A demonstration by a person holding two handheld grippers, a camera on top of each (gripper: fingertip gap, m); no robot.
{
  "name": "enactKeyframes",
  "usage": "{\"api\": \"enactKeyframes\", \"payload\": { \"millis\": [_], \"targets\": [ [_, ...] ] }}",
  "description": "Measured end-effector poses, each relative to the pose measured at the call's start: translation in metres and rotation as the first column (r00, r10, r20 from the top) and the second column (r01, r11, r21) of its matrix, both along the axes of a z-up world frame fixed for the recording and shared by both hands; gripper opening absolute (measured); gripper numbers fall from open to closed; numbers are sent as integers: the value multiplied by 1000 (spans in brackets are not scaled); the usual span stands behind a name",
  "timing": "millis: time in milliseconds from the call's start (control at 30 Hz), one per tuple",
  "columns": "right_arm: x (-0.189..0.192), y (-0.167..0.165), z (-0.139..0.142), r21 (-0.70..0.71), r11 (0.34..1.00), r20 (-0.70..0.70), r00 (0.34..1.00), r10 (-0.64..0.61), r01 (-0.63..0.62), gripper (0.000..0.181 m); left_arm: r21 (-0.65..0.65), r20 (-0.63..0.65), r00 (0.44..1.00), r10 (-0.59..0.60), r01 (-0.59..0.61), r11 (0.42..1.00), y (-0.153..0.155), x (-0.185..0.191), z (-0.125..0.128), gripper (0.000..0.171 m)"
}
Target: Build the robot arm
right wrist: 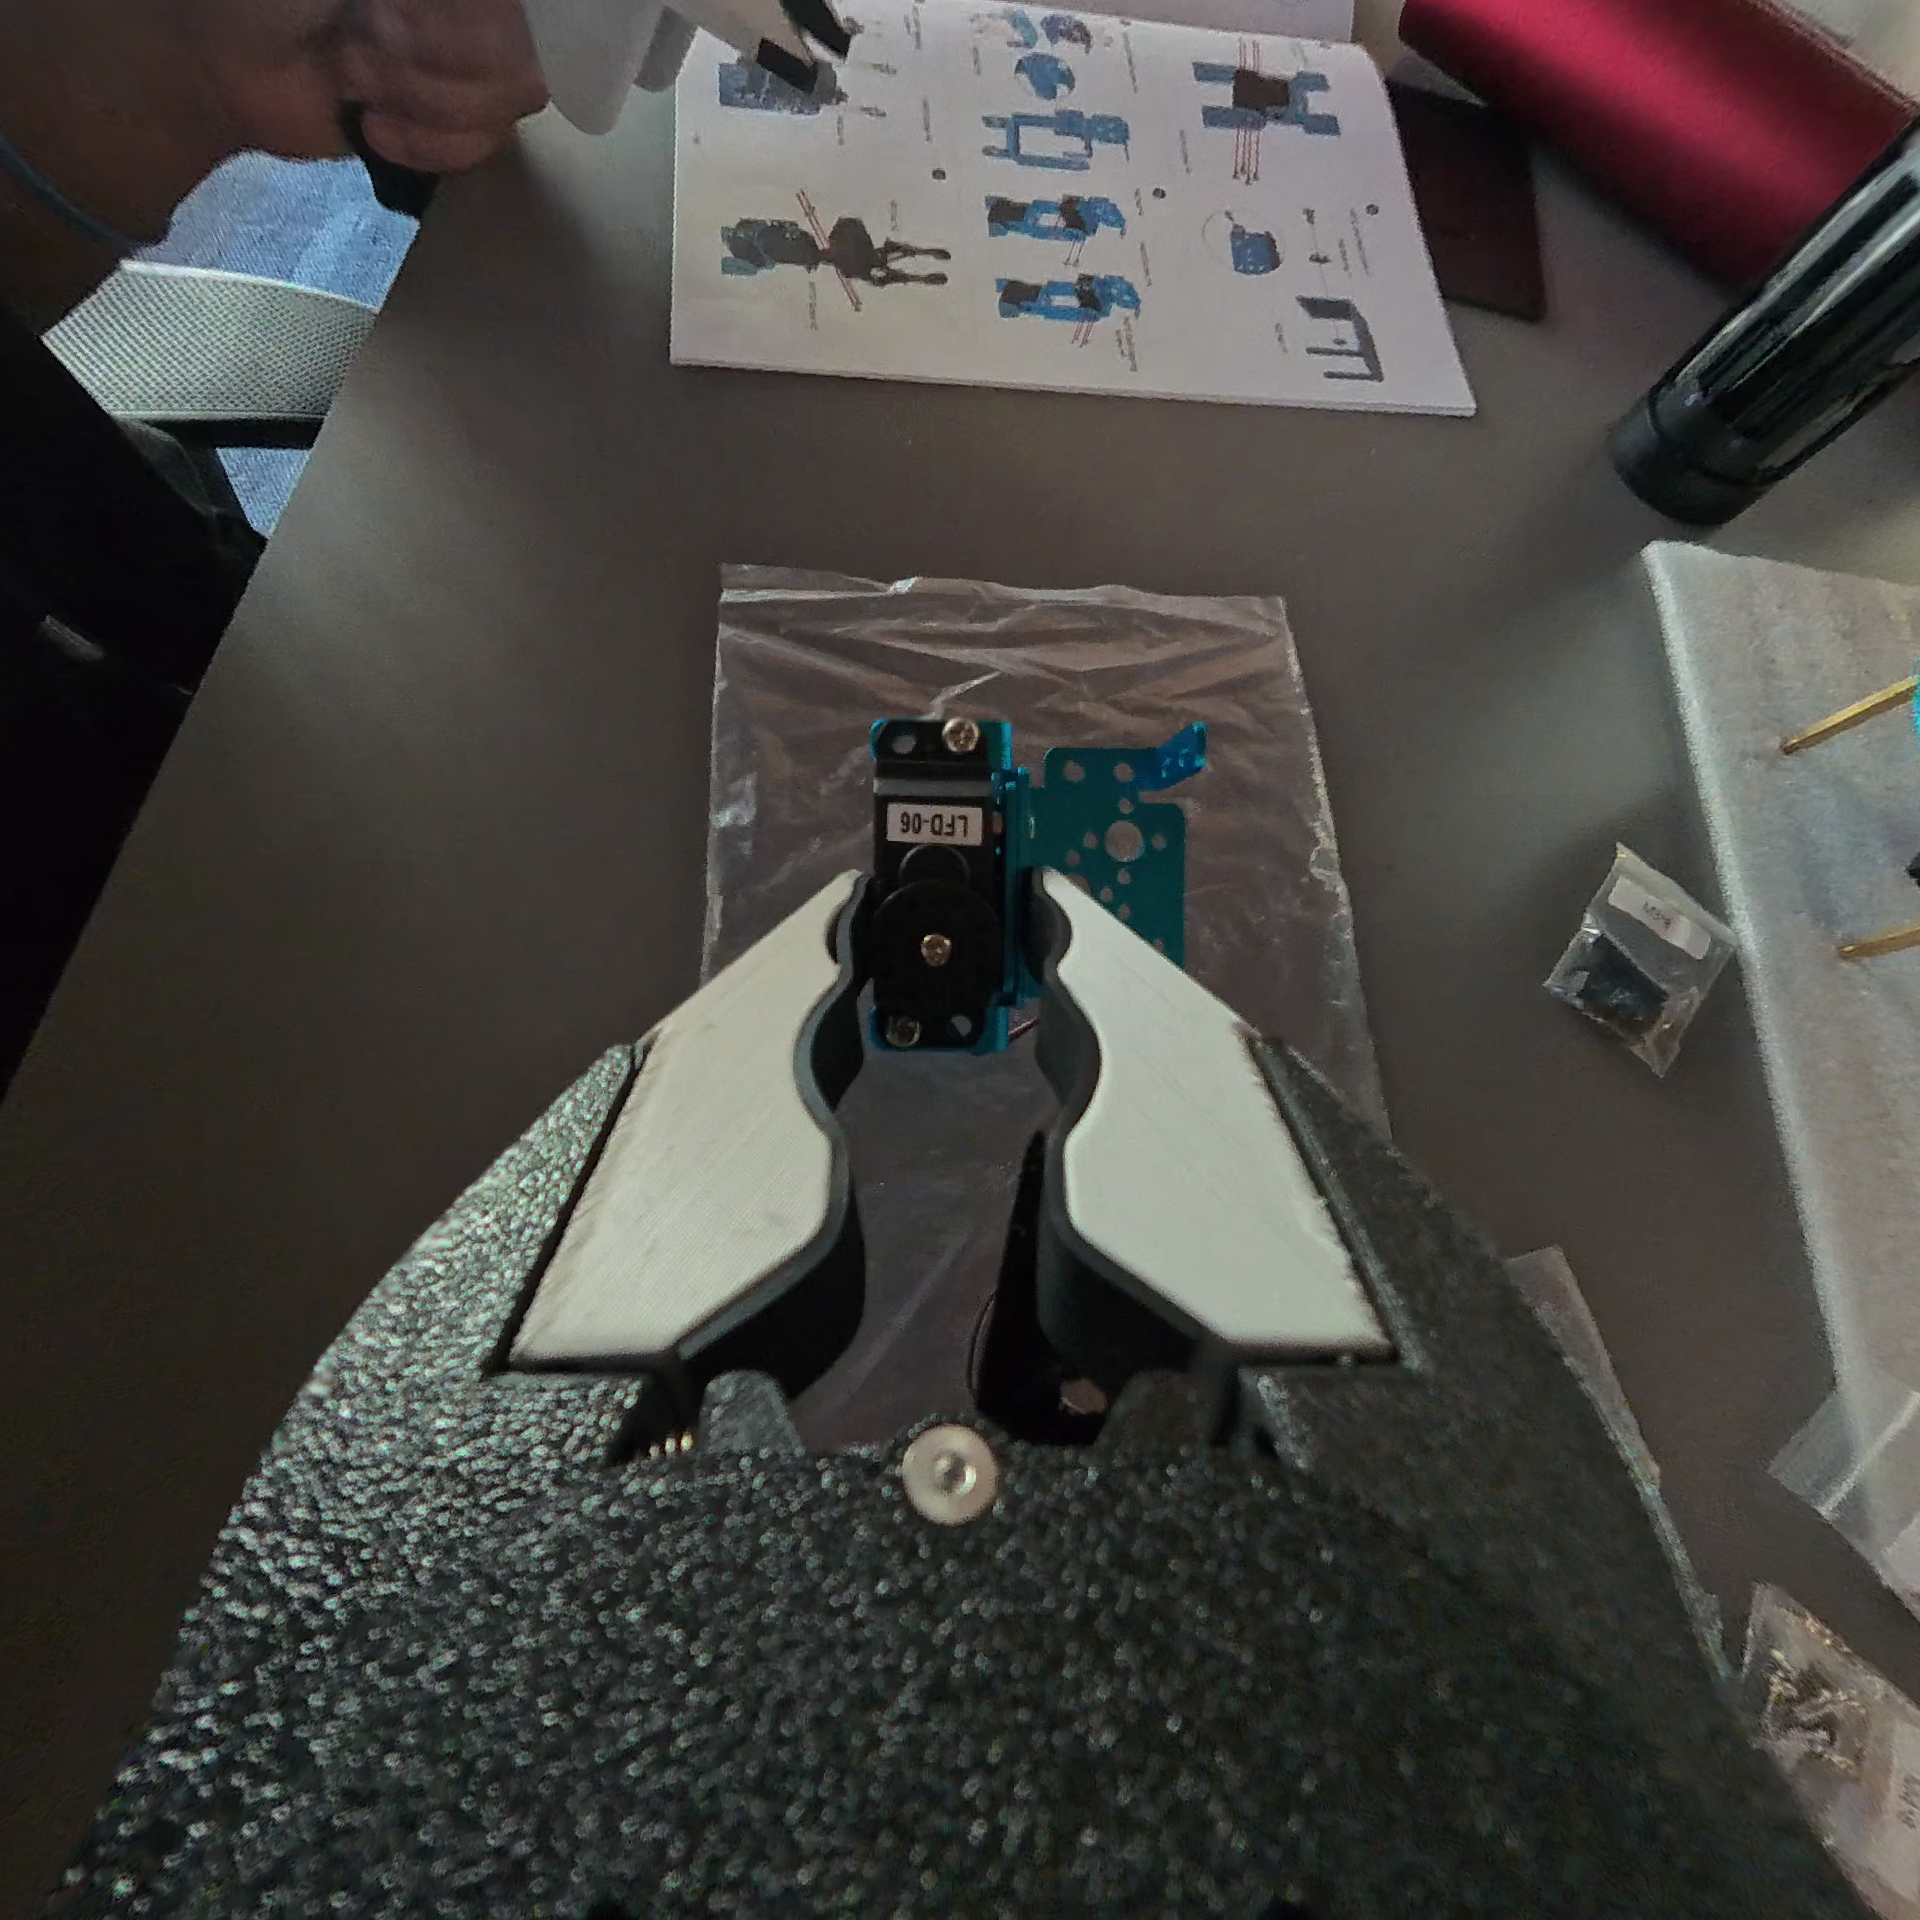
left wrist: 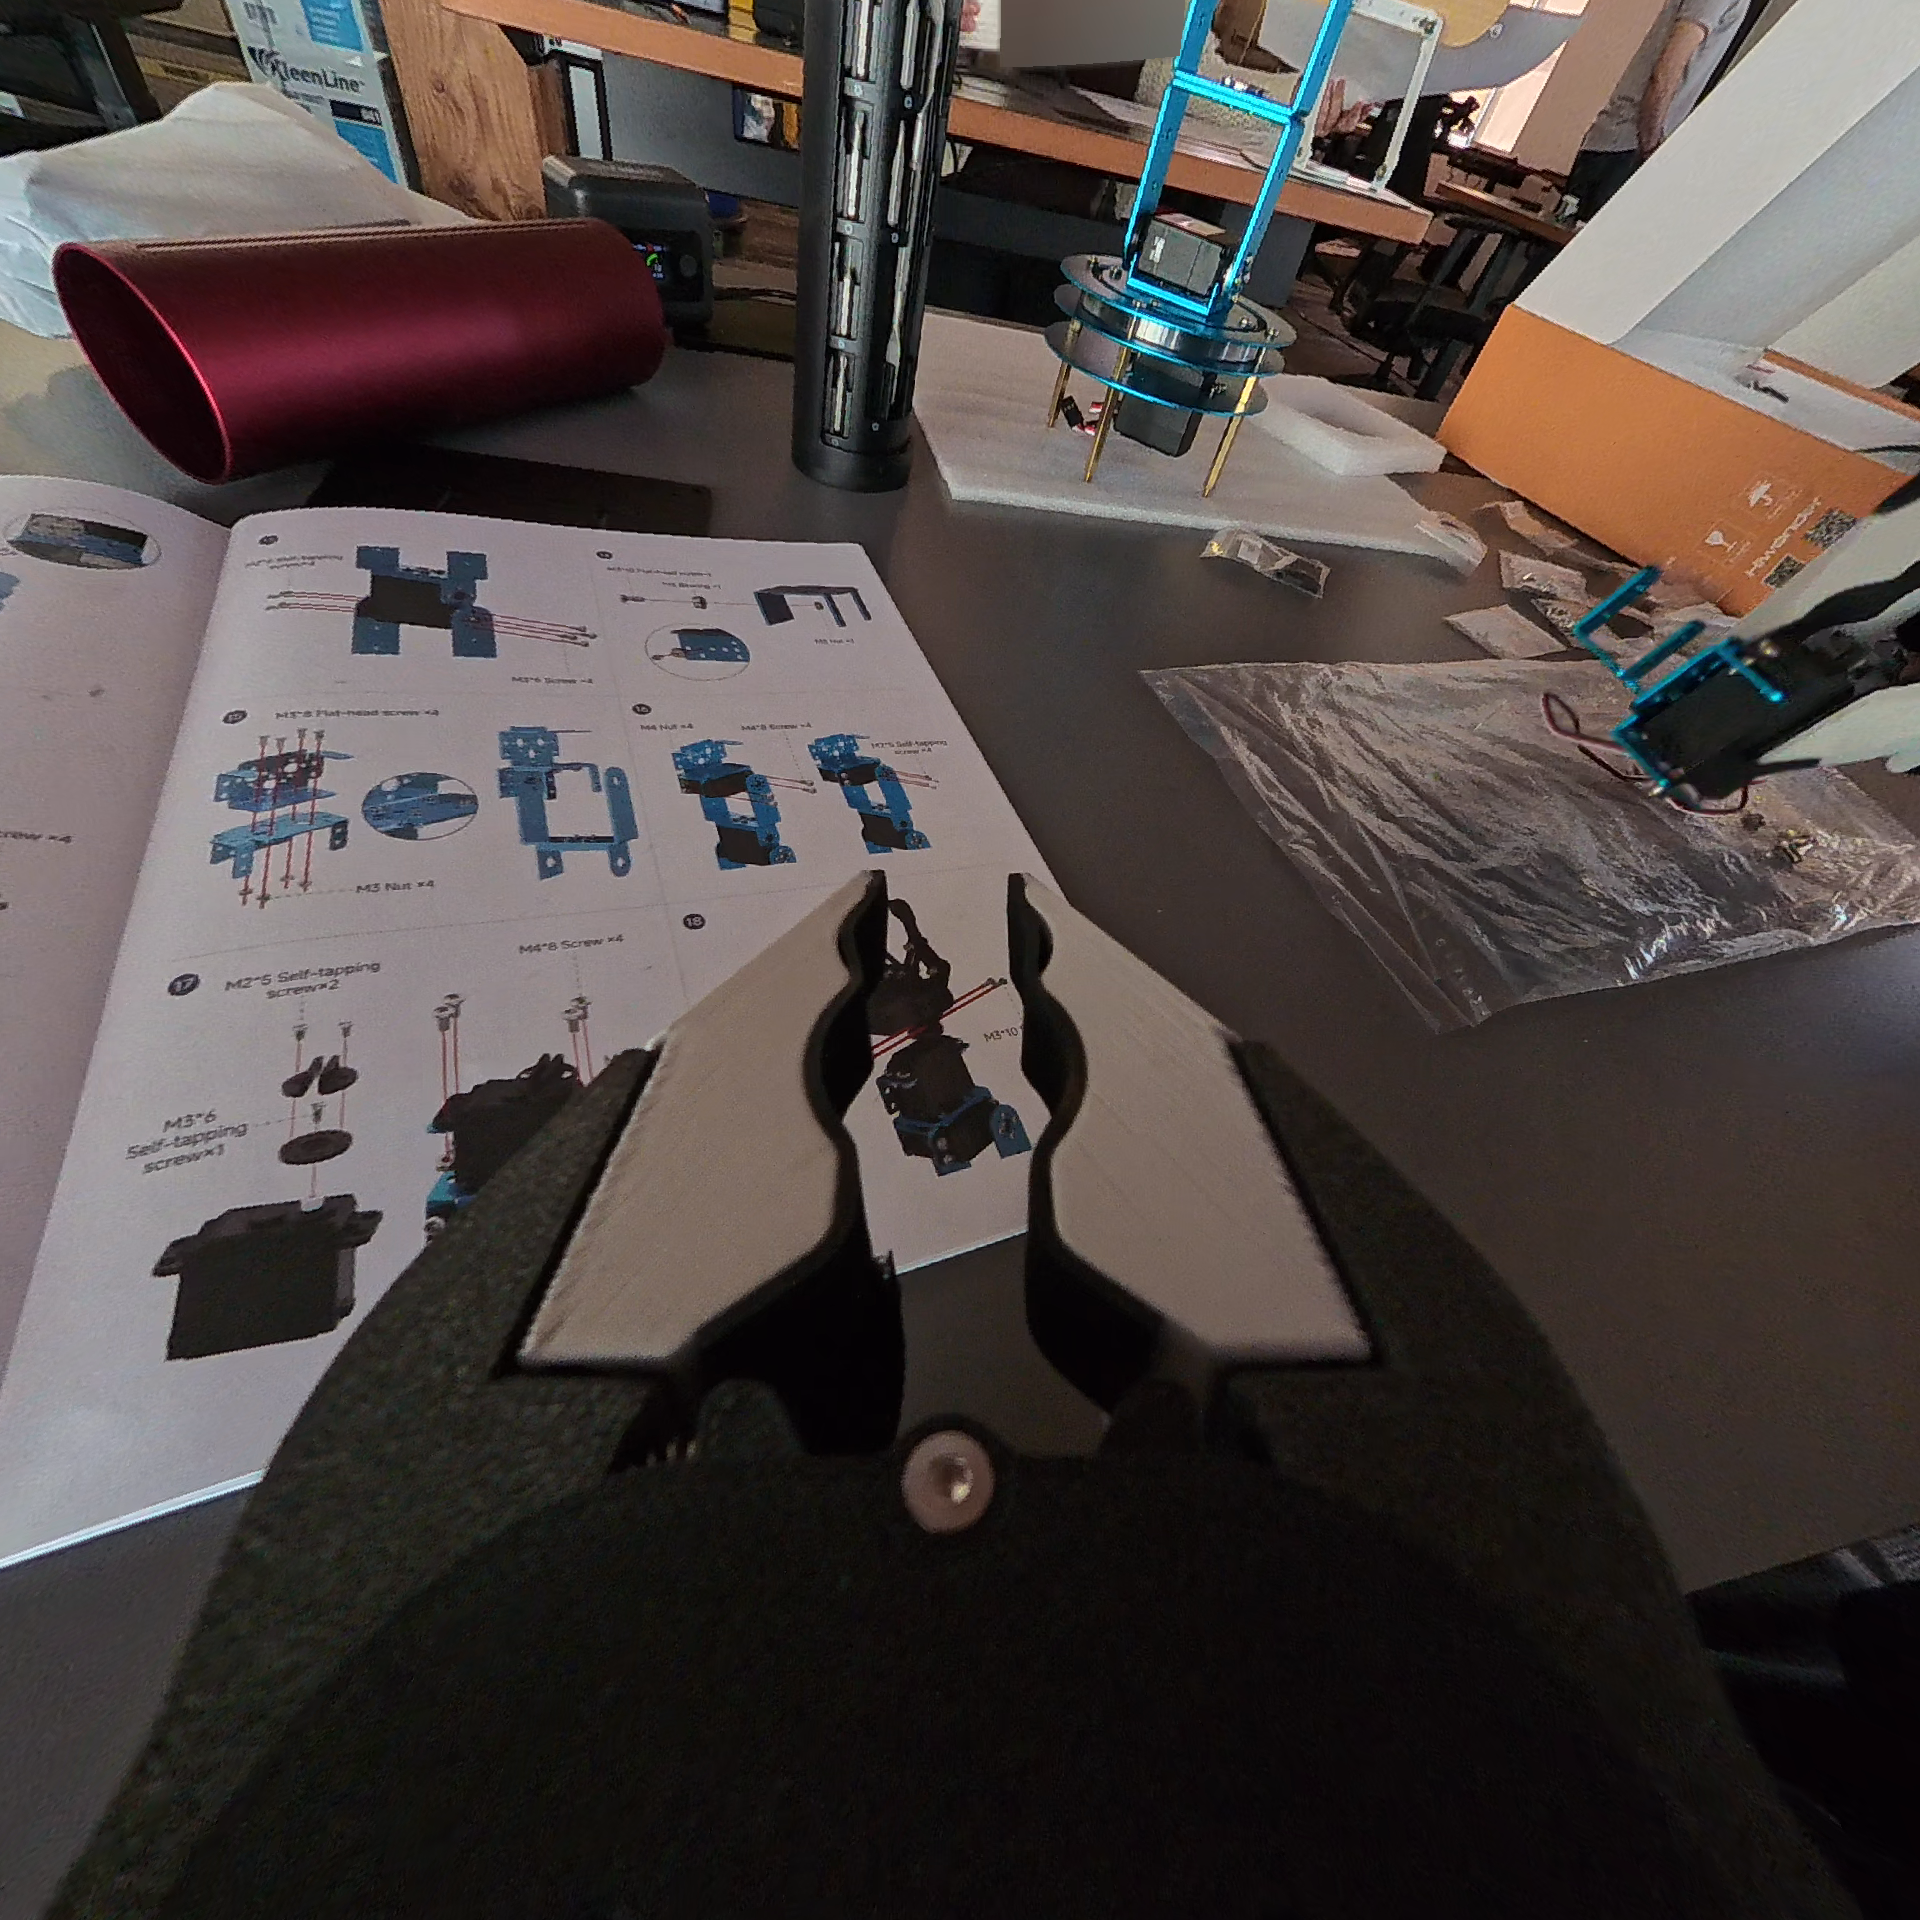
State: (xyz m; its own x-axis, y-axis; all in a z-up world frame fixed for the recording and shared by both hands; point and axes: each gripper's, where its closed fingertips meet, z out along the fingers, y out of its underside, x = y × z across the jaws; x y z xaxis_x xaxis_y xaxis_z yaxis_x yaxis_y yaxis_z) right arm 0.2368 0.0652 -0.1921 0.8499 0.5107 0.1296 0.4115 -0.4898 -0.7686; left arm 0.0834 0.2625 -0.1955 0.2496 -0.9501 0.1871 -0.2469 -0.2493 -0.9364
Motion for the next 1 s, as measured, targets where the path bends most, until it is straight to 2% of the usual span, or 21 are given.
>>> {"api": "enactKeyframes", "payload": {
  "millis": [200, 333, 567, 1000],
  "targets": [
    [-3, -8, -19, -96, 995, 113, 993, 31, -20, 28, 3, 4, 1000, 1, -1, 1000, 0, 0, 1, 22],
    [-11, -15, -17, -122, 991, 60, 996, 63, -56, 28, 5, 5, 1000, 4, -4, 1000, 0, 0, 1, 22],
    [-12, -16, -30, -158, 985, 73, 994, 77, -64, 28, 7, 2, 1000, 2, -2, 1000, 0, 0, 0, 22],
    [-9, -17, -30, -151, 987, 27, 997, 68, -63, 28, 14, 6, 1000, -2, 2, 1000, -1, 0, 1, 22]
  ]
}}
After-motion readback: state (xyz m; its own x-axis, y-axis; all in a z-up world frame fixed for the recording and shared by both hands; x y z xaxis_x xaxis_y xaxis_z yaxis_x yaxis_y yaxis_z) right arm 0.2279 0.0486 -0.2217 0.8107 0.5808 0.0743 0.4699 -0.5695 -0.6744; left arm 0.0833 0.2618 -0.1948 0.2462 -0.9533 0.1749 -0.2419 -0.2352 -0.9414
